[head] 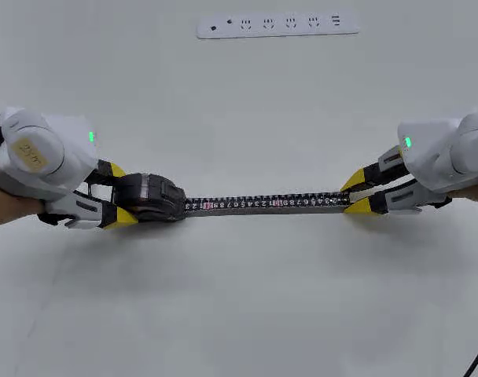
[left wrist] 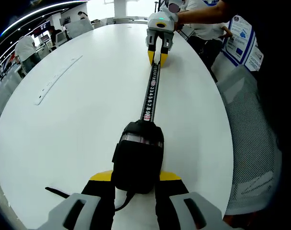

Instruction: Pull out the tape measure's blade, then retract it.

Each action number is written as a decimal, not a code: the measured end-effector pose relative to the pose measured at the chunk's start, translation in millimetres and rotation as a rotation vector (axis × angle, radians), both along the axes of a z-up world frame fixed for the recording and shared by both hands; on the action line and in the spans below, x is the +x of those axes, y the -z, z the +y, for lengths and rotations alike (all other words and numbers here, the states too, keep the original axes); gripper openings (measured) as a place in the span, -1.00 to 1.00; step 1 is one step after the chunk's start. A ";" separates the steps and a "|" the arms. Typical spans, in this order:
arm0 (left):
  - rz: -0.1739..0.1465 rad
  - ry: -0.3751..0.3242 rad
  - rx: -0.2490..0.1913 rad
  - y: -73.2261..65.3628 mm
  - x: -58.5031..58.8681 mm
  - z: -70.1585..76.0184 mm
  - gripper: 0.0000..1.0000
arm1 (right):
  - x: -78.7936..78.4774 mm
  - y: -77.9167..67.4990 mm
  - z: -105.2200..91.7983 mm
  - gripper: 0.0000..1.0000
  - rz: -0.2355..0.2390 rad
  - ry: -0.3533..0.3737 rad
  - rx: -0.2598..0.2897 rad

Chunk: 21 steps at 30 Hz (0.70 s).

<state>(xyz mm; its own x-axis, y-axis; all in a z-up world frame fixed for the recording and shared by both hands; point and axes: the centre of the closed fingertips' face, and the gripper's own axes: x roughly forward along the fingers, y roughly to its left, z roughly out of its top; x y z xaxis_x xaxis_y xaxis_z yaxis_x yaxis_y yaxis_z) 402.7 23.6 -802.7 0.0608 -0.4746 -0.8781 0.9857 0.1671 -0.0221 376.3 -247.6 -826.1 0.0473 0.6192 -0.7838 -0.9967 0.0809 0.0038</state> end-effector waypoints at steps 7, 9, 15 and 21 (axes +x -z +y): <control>0.015 -0.005 -0.002 0.8 -0.4 -0.5 -0.41 | 0.3 0.2 -0.1 -0.73 0.000 -0.005 -0.013; 0.016 -0.004 0.000 0.8 -0.6 -0.5 -0.41 | 0.3 0.2 0.0 -0.73 0.004 0.001 -0.015; 0.020 -0.003 -0.003 0.9 -0.7 -0.5 -0.40 | 0.2 0.3 0.1 -0.72 0.001 -0.007 -0.028; 0.020 0.001 0.003 1.2 -1.4 -0.2 -0.40 | -0.3 0.3 0.1 -0.71 -0.009 -0.019 -0.049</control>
